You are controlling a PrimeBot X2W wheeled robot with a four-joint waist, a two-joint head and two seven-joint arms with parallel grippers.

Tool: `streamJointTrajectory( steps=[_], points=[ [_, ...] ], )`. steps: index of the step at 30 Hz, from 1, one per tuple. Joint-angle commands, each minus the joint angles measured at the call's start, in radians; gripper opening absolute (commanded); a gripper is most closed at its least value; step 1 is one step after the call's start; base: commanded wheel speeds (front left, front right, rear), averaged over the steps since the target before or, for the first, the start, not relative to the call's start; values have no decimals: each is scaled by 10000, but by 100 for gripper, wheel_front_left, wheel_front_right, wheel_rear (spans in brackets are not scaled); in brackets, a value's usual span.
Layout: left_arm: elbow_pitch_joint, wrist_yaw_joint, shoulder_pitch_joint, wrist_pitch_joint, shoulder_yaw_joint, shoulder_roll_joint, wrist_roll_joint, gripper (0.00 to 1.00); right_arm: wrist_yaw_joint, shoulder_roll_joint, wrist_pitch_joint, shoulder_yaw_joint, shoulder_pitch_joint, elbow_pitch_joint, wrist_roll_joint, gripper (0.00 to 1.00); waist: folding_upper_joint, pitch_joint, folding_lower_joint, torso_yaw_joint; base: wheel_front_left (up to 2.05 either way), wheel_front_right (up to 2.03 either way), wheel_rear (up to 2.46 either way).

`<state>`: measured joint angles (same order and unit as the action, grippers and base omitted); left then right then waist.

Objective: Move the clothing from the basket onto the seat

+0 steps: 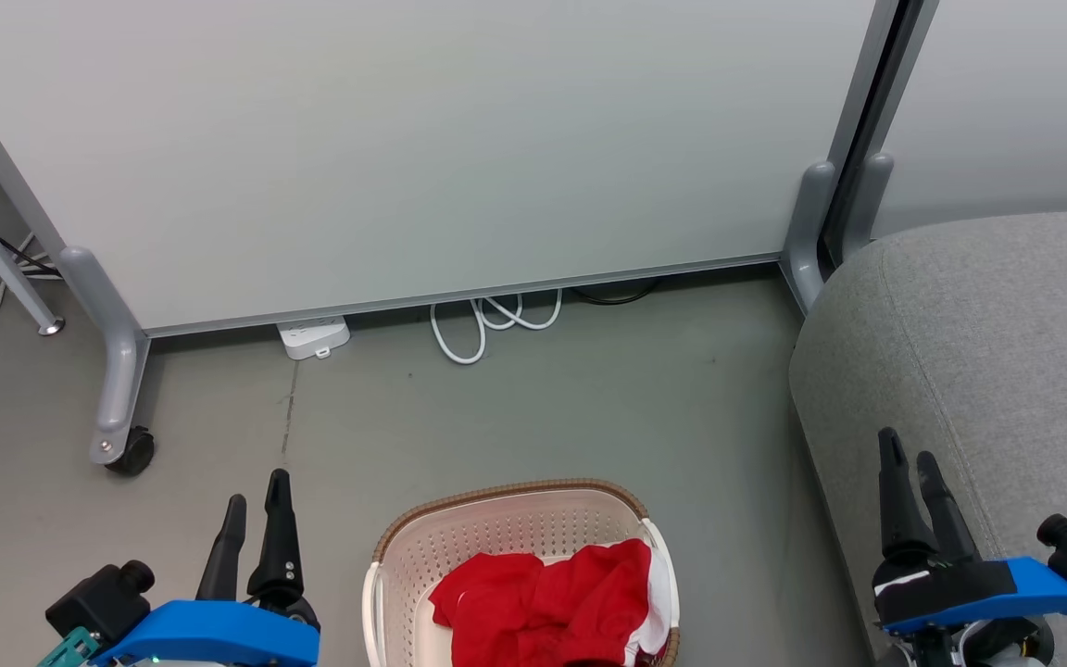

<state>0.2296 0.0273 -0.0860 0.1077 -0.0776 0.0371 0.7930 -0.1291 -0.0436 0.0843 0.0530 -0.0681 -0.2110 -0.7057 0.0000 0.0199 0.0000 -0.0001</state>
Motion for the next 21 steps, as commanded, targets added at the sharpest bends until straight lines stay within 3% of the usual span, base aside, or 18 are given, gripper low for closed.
streamJointTrajectory(
  steps=[1,21],
  points=[
    [-100,-54,-294,109,-92,89,-404,100,-20,-54,65,-34,-232,201,416,100,0,4,0,1,0,0,0],
    [-62,-179,-335,614,-437,114,-2567,100,-22,-68,81,-283,-54,549,2799,100,0,-30,0,11,0,0,0]
  ],
)
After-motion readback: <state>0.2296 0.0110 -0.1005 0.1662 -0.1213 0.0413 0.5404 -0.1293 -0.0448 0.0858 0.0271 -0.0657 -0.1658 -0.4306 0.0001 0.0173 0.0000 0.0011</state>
